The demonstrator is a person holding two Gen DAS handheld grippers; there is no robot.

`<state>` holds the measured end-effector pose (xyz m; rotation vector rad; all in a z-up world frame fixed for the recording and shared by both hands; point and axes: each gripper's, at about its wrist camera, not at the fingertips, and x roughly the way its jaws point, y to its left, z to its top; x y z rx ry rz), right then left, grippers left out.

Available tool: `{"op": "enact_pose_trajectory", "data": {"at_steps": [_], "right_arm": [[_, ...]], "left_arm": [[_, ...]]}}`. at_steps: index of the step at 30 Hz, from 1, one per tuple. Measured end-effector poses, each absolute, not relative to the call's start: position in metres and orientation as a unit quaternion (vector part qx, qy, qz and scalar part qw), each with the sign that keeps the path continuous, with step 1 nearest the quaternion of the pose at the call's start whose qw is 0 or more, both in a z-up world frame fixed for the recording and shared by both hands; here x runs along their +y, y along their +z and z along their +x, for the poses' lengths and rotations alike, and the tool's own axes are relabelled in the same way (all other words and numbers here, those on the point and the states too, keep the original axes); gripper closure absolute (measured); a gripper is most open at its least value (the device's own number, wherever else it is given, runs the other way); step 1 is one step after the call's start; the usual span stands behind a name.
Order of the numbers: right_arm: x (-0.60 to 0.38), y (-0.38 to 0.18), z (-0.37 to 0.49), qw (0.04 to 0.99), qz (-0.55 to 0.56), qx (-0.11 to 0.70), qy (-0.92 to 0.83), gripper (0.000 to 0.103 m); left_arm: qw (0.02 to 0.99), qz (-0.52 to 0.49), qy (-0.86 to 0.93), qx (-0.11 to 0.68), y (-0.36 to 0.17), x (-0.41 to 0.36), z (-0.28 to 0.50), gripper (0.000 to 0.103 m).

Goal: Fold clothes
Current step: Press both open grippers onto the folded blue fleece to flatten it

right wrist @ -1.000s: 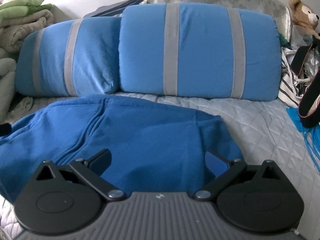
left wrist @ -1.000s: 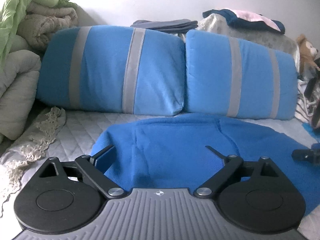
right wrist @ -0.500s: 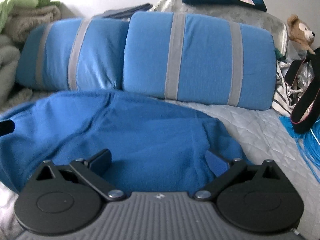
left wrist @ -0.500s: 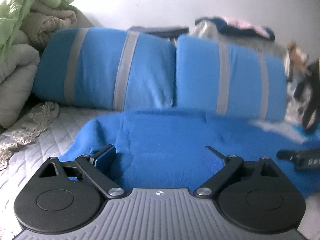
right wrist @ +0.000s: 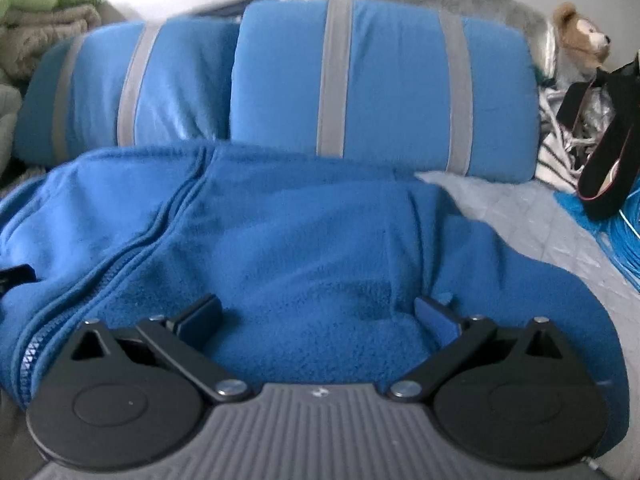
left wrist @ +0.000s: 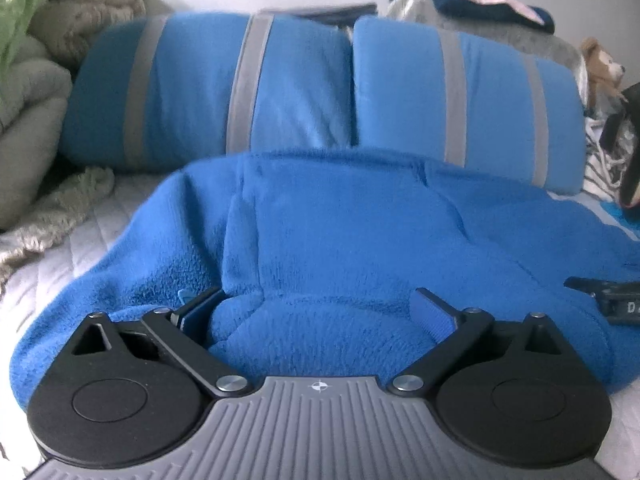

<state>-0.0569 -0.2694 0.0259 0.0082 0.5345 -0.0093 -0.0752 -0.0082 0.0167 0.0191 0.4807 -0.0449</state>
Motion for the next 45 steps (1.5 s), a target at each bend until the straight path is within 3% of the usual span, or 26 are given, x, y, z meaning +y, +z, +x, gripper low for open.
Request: {"op": "enact_pose_trajectory", "data": {"at_steps": [10, 15, 22, 29, 33, 45], "right_arm": [[-0.266, 0.034, -0.061, 0.969, -0.012, 0.248, -0.007, 0.001], [-0.265, 0.047, -0.064, 0.972, -0.024, 0.235, -0.009, 0.001], [-0.244, 0.063, -0.09, 0.988, -0.07, 0.134, 0.035, 0.001], [-0.233, 0.047, -0.083, 0.976, -0.055, 0.198, 0.072, 0.001], [-0.236, 0.04, -0.075, 0.97, -0.029, 0.231, 0.069, 0.001], [-0.234, 0.042, -0.073, 0.968, -0.037, 0.238, 0.066, 0.001]], "left_arm": [[0.972, 0.001, -0.024, 0.233, 0.032, -0.006, -0.08, 0.003], [0.984, -0.007, -0.028, 0.176, 0.048, -0.004, -0.092, 0.004], [0.991, 0.07, -0.07, 0.087, 0.055, -0.031, -0.119, 0.004], [0.973, 0.064, -0.099, 0.197, 0.03, -0.043, -0.098, 0.002], [0.969, 0.046, -0.1, 0.222, 0.027, -0.04, -0.092, 0.001], [0.97, 0.058, -0.099, 0.215, 0.029, -0.039, -0.094, 0.0]]}}
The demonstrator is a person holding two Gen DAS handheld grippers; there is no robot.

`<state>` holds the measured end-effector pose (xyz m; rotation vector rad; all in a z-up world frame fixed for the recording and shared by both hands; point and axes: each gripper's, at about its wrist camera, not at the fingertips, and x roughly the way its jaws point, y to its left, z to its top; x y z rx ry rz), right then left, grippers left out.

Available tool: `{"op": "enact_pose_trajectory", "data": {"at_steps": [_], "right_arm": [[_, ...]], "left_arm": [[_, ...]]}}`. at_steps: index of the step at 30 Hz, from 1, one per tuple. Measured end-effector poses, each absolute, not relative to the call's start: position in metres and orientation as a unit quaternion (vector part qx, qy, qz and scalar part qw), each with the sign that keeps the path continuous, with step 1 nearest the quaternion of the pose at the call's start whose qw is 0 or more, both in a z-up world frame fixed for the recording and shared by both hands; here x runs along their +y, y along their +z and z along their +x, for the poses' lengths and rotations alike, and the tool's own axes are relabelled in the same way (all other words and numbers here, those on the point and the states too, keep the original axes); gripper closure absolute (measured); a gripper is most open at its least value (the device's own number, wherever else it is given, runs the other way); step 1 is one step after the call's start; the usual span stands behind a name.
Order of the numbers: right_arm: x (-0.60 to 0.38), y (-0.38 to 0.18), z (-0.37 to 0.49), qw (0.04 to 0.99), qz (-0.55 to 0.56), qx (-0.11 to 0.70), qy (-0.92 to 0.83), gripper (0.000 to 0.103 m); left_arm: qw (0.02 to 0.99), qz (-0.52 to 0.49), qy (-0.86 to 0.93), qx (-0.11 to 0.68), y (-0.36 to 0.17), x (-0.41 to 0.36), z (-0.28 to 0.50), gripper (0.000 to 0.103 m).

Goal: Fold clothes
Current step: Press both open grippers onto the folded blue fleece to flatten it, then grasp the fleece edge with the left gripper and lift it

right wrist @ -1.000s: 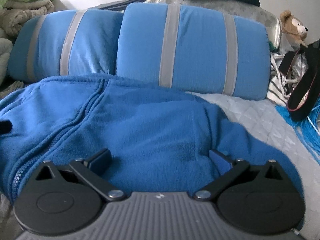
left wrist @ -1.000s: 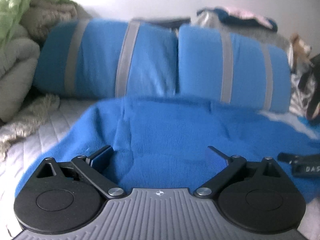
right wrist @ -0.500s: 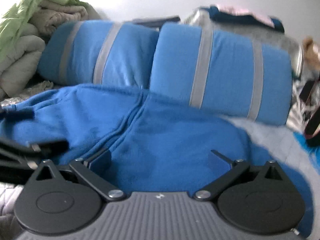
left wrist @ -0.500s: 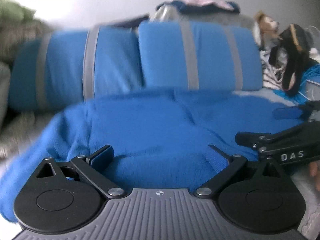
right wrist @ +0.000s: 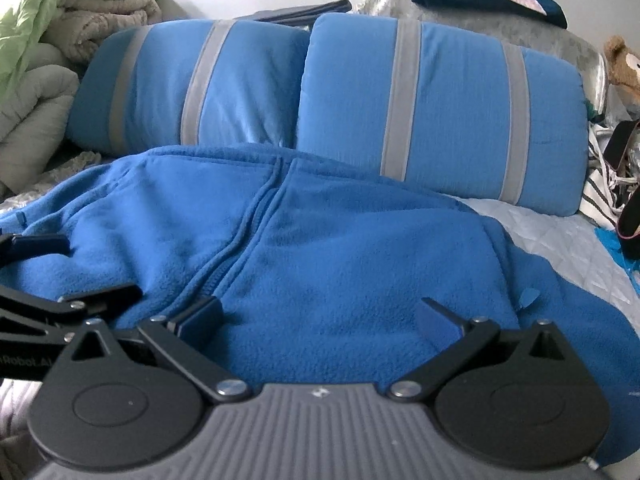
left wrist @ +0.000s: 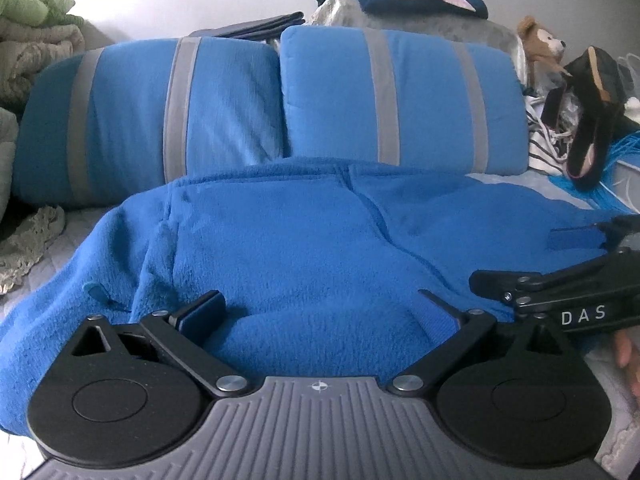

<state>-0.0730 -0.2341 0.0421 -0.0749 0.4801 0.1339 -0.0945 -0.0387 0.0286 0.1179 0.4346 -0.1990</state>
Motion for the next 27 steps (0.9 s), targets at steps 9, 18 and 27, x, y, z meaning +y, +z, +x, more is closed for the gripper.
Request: {"op": "enact_pose_trajectory", "data": {"at_steps": [9, 18, 27], "right_arm": [[-0.235, 0.05, -0.074, 0.969, -0.049, 0.232, 0.068, 0.001], [-0.291, 0.077, -0.049, 0.973, 0.038, 0.224, -0.031, 0.001], [-0.335, 0.055, -0.02, 0.937, 0.119, 0.316, -0.086, 0.001]], "left_arm": [[0.971, 0.081, -0.11, 0.198, 0.038, -0.04, -0.092, 0.001], [0.976, -0.001, -0.014, 0.216, 0.055, 0.009, -0.062, 0.002], [0.964, -0.026, 0.02, 0.264, 0.036, 0.02, -0.049, 0.002]]}}
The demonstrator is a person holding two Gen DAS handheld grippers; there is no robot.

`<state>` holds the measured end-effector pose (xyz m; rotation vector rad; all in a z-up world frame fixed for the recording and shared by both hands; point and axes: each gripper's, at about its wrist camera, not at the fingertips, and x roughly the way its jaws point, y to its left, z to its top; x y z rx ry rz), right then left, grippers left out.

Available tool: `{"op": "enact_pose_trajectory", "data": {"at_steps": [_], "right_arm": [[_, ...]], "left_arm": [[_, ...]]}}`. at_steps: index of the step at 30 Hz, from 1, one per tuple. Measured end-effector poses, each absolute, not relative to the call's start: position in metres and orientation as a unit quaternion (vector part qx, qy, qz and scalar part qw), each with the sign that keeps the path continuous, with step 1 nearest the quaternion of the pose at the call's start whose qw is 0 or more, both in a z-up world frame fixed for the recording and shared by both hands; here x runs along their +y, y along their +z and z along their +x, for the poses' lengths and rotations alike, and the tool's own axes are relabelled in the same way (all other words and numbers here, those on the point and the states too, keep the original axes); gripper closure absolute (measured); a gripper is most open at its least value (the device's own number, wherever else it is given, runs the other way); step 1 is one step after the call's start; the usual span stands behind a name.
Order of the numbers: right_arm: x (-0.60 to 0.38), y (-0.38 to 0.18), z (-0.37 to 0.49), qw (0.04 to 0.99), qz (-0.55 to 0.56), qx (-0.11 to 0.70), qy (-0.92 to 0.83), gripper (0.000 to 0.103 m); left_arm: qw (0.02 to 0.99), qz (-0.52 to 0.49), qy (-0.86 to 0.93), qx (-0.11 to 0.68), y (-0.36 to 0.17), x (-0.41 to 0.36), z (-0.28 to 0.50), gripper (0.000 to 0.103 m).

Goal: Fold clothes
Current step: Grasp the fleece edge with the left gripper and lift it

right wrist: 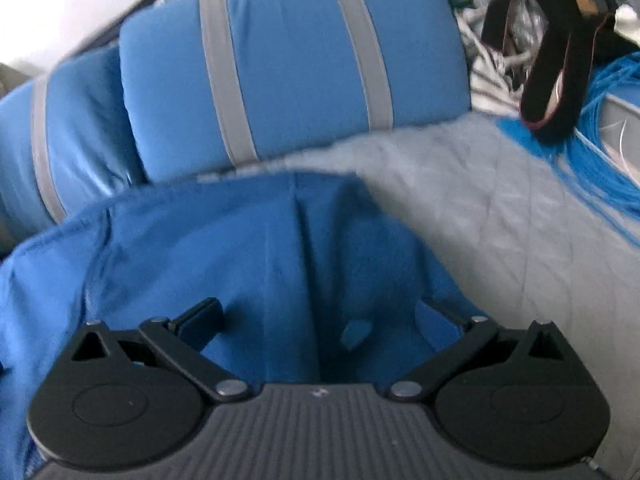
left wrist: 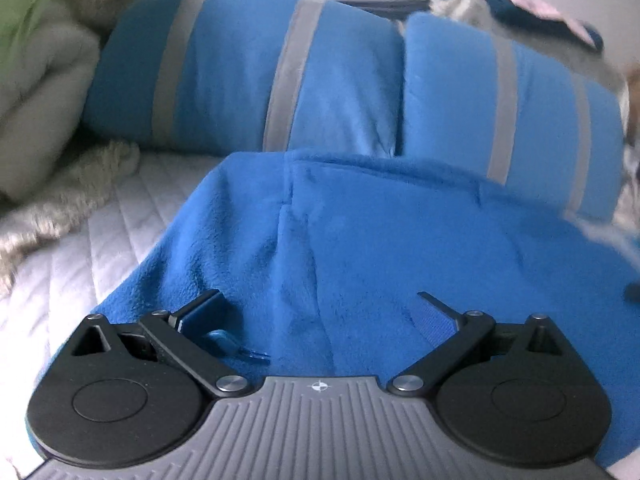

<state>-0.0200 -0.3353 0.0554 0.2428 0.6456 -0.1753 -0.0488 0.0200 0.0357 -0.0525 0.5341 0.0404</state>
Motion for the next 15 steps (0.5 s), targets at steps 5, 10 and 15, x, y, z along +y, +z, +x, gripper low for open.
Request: {"op": "enact_pose_trajectory", "data": {"at_steps": [5, 10, 15], "right_arm": [[-0.333, 0.066, -0.016, 0.94, 0.1, 0.322, -0.056, 0.001], [-0.349, 0.089, -0.001, 0.943, 0.099, 0.318, -0.023, 0.001], [-0.385, 0.094, 0.036, 0.932, 0.121, 0.338, -0.038, 0.001]], "left_arm": [[0.958, -0.046, 0.006, 0.282, 0.05, 0.029, -0.043, 0.002], [0.955, -0.088, -0.038, 0.28, 0.086, 0.064, -0.021, 0.002], [0.945, -0.117, -0.009, 0.305, 0.098, 0.108, 0.012, 0.002]]}}
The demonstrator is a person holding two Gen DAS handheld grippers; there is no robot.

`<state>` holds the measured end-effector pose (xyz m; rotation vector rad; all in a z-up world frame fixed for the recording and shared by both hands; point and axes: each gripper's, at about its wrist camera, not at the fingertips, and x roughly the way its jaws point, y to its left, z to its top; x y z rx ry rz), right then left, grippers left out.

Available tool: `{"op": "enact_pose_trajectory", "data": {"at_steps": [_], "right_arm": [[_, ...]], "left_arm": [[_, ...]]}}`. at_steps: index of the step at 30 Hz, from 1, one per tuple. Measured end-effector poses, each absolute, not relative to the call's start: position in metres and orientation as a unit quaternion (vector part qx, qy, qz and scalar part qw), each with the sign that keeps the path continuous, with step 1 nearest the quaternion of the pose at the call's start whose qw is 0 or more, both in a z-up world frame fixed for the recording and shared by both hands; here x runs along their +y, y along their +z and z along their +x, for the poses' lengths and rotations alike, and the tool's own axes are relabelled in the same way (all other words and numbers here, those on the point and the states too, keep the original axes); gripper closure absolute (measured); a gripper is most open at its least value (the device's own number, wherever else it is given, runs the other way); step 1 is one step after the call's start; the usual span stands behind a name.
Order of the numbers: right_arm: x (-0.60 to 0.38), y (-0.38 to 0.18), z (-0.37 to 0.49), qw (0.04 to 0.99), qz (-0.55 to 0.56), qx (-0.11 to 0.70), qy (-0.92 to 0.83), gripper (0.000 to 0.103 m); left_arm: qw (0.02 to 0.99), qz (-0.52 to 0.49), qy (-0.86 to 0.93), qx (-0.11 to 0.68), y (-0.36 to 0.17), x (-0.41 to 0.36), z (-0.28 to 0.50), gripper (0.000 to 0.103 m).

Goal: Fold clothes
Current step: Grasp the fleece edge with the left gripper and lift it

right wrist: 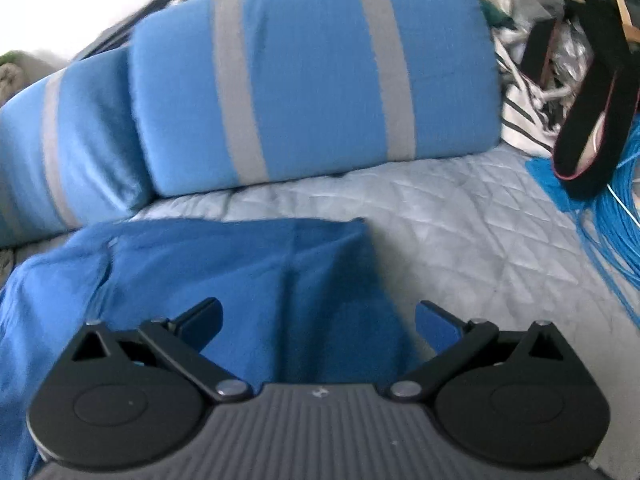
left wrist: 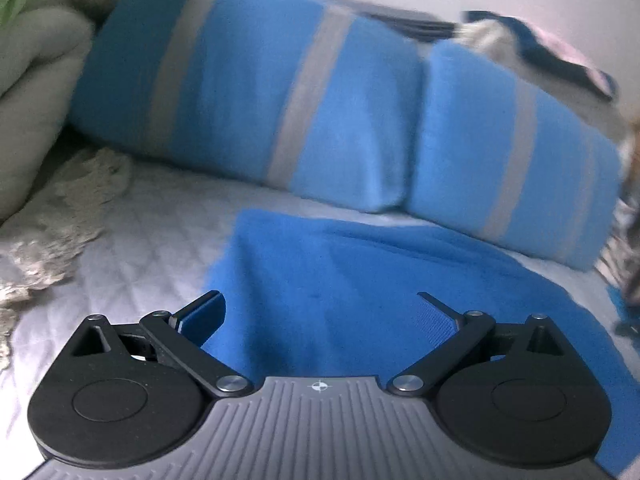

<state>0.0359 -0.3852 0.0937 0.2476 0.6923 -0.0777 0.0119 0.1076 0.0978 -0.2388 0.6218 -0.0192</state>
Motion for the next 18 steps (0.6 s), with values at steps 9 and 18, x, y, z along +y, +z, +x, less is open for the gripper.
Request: {"op": "enact_pose_trajectory", "data": {"at_steps": [9, 18], "right_arm": [[-0.46, 0.047, 0.08, 0.868, 0.233, 0.438, 0.009, 0.001], [-0.48, 0.031, 0.095, 0.83, 0.301, 0.458, 0.098, 0.001]], "left_arm": [[0.896, -0.213, -0.021, 0.388, 0.074, 0.173, 0.047, 0.002], [0.835, -0.322, -0.112, 0.432, 0.036, 0.21, 0.07, 0.002]]}}
